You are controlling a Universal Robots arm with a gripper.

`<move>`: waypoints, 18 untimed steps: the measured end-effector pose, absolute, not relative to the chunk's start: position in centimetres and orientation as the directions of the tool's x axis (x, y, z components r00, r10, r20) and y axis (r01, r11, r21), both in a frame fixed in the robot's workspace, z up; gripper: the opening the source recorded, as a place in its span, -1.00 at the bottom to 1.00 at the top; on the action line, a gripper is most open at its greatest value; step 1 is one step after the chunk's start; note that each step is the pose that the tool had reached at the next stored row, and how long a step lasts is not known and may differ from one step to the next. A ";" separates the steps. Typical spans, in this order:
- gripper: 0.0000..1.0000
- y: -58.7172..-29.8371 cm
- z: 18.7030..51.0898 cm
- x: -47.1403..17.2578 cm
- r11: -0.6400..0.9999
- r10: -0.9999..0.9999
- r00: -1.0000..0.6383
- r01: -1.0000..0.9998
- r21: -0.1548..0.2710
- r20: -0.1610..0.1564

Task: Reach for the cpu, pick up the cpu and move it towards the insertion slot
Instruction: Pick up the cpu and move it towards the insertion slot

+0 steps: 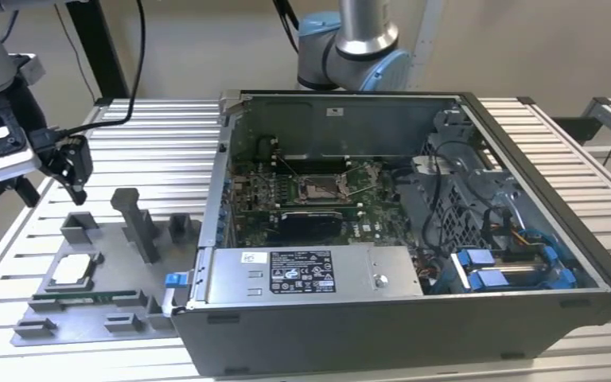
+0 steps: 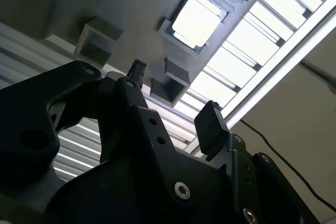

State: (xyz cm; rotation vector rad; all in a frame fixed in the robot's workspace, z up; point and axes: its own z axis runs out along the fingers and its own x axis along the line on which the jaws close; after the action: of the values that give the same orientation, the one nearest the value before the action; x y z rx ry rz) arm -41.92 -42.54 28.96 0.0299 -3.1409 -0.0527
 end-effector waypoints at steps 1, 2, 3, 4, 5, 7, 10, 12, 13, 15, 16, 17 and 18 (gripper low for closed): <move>1.00 -42.5 28.8 -41.9 0.999 -0.019 -1.000 -0.019 0.033 0.000; 1.00 -42.5 28.7 -41.9 0.999 -0.019 -1.000 -0.019 0.033 0.000; 1.00 -42.5 28.6 -42.0 0.999 -0.019 -1.000 -0.019 0.033 0.000; 1.00 -42.5 28.5 -42.0 0.999 -0.019 -1.000 -0.019 0.033 0.000; 1.00 -42.5 28.3 -42.0 0.999 -0.019 -1.000 -0.019 0.033 0.000; 1.00 -42.6 28.0 -42.0 0.999 -0.019 -1.000 -0.019 0.033 0.000; 1.00 -42.7 27.7 -42.1 0.999 -0.019 -1.000 -0.019 0.033 0.000; 1.00 -42.9 27.4 -42.2 0.999 -0.019 -1.000 -0.019 0.033 0.000; 1.00 -43.1 27.3 -42.2 0.999 -0.019 -1.000 -0.019 0.033 0.000; 1.00 -43.4 27.0 -42.2 0.999 -0.019 -1.000 -0.019 0.033 0.000; 1.00 -43.5 26.8 -42.2 0.999 -0.019 -1.000 -0.019 0.033 0.000; 1.00 -43.7 26.6 -42.2 0.999 -0.019 -1.000 -0.019 0.033 0.000; 1.00 -43.9 26.4 -42.3 0.999 -0.019 -1.000 -0.019 0.033 0.000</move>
State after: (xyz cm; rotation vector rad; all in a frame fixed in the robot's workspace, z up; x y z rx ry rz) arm -42.25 -43.86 26.42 0.0299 -3.1407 -0.0522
